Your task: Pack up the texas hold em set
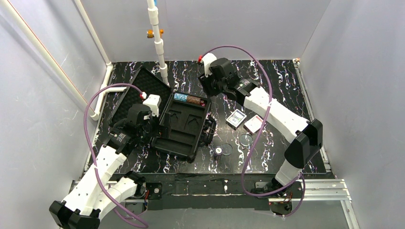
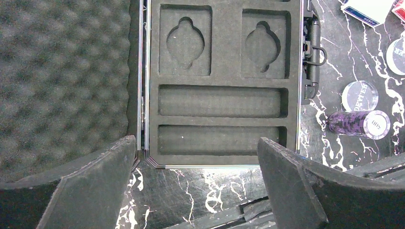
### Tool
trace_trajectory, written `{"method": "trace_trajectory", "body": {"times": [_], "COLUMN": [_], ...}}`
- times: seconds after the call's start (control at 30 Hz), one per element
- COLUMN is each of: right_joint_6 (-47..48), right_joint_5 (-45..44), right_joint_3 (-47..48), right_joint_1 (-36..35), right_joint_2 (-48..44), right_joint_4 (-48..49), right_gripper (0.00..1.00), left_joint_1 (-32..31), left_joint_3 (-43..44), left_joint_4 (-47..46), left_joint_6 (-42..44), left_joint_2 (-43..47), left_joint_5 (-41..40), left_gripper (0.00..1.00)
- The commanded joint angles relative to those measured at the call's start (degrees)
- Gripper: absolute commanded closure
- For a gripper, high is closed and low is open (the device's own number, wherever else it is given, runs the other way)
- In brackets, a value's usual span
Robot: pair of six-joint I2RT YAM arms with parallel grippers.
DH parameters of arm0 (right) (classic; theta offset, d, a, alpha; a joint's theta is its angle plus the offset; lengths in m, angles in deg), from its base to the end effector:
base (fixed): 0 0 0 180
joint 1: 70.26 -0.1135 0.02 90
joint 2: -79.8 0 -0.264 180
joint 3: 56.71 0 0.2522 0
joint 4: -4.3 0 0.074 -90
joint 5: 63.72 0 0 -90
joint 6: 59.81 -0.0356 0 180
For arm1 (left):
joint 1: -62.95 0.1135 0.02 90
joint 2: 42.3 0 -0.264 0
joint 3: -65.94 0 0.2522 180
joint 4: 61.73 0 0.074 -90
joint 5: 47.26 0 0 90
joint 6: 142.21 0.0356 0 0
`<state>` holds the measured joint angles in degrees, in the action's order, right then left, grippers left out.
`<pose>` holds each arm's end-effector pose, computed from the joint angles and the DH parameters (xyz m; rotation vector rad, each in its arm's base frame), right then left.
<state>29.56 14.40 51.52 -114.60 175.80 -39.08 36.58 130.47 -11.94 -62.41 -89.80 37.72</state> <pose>0.2821 0.2654 0.3732 -0.6699 2.0026 0.2521 0.1580 -0.0749 0.3228 0.2518 2.1383 -0.2789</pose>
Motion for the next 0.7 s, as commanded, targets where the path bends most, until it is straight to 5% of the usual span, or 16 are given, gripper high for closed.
{"method": "trace_trajectory", "body": {"times": [0.0, 0.2, 0.67], "right_joint_6": [7.9, 14.0, 22.6], "right_joint_5": [3.4, 9.6, 18.4], "right_joint_3": [5.0, 7.0, 29.1], "right_joint_1": [-0.2, -0.2, -0.2], "right_joint_2": [0.2, 1.9, 17.4], "right_joint_4": [7.9, 14.3, -0.8], "right_gripper": [0.99, 0.99, 0.99], "left_joint_1": [-0.1, -0.1, -0.1], "left_joint_3": [1.3, 1.5, 1.2], "left_joint_4": [-0.6, -0.6, 0.0], "left_joint_6": [0.5, 0.6, 0.0], "left_joint_2": [0.9, 1.1, 5.5], "left_joint_5": [-0.7, -0.2, -3.8], "left_gripper": [0.03, 0.05, 0.05]}}
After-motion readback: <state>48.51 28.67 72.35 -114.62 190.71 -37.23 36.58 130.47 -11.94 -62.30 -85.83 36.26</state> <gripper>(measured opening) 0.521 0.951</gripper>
